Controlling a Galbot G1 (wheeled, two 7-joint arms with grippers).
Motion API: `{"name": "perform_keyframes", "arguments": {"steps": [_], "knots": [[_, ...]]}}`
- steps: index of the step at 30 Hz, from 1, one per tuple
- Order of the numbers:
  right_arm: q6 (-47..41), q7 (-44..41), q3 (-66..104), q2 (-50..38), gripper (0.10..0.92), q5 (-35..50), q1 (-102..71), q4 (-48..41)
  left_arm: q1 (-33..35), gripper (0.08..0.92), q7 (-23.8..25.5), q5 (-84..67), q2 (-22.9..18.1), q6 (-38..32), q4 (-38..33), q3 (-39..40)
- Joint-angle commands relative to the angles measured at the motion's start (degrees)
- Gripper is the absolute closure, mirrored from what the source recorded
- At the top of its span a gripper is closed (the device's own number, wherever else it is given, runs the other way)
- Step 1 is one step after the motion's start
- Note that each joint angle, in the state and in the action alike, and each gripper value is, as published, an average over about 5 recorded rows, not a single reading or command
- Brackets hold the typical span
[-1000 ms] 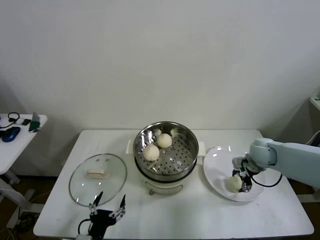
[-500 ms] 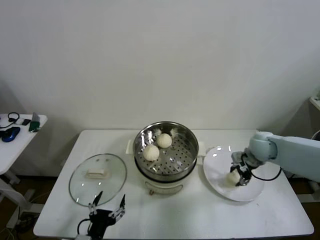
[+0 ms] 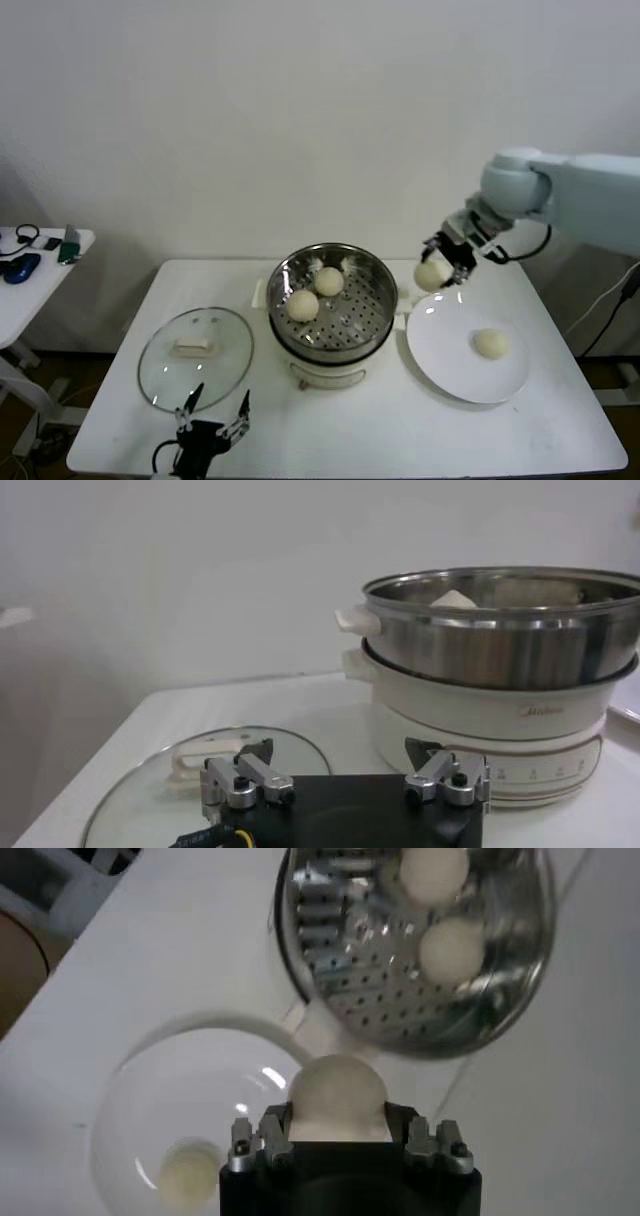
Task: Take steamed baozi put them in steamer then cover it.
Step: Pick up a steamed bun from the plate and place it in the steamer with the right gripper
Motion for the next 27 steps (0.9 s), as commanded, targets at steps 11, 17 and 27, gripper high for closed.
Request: {"name": "perform_keyframes", "arguments": {"steps": [11,17,27], "knots": [[9.2,7.9,7.1,14.3,0.389,-29.6,-13.0,13.9,0.0,0.177,-0.1,-0.2,-0.2,0.0,0.1,-0.6],[9.1,10.6,5.7,14.5,0.389,-36.3,-20.0,7.6,-0.2,0.177,-0.1,-0.1,-0.5,0.0,0.6,-0.7],[9.3,11.9,7.6,14.4,0.389,-38.4,-24.9,1.8,-0.5,0.177,-0.1,0.2,-0.7,0.2,0.9,-0.3]]}}
